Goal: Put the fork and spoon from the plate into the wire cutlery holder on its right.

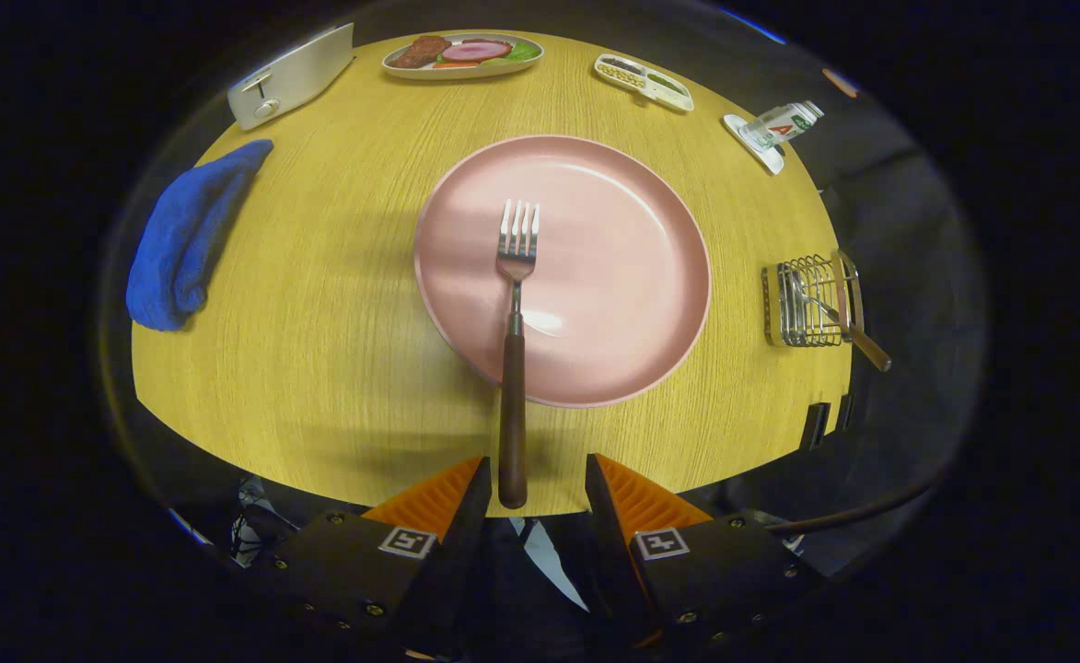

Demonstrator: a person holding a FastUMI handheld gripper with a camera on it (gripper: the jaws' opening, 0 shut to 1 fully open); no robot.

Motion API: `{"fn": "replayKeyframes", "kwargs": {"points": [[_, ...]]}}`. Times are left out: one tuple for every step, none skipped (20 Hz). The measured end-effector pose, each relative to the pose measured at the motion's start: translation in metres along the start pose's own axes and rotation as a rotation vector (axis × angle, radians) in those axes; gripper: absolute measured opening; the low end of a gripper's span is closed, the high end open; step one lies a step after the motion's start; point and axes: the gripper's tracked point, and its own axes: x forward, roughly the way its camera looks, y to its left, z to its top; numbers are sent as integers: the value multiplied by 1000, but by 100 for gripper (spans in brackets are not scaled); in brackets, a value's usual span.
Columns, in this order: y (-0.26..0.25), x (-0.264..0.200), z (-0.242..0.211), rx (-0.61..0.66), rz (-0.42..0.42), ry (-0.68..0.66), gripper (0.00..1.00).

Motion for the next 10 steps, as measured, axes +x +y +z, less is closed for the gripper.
{"fn": "replayKeyframes", "kwargs": {"points": [[4,5,3,4,10,-12,64],[3,10,4,-1,0,-16,64],[6,14,7,-8,16,-13,49],[9,16,7,-19,26,-10,44],[11,19,5,-32,35,0,44],[12,20,7,-49,35,4,43],[11,23,6,-62,39,8,26],[12,23,6,-64,47,20,16],[16,22,6,-58,69,16,16],[20,20,5,-47,93,18,10]]}}
